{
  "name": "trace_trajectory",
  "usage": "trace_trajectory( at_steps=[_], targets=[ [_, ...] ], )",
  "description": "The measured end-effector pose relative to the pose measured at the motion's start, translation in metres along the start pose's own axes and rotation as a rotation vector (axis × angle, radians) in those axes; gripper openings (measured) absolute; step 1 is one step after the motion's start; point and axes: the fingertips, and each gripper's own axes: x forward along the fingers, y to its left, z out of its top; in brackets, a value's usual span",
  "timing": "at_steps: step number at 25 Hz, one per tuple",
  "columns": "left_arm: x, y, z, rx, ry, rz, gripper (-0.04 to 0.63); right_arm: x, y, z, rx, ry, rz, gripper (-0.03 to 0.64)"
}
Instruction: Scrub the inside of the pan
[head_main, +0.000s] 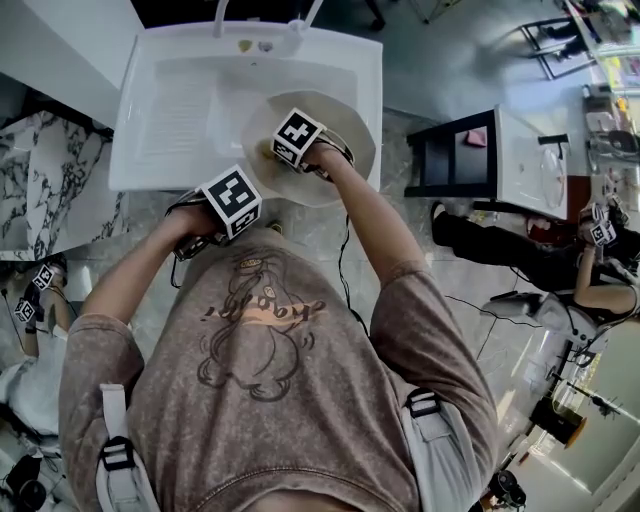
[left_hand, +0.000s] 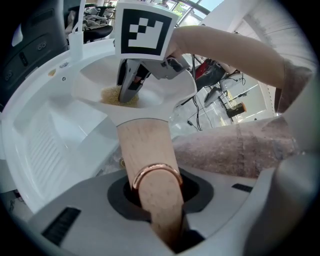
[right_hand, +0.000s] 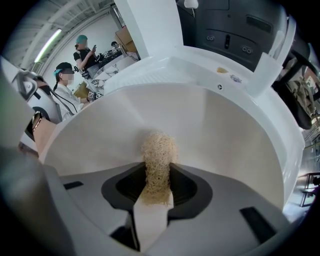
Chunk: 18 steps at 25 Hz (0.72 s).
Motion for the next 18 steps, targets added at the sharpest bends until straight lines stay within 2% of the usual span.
trace_trajectory(
  at_steps=[18],
  targets=[
    [-0.001,0.001,-0.002,-0.001,0.005,-0.017,0.109,-0.005,-0.047,-0.021,0.105,-0.005,-0.072,0.149]
  ],
)
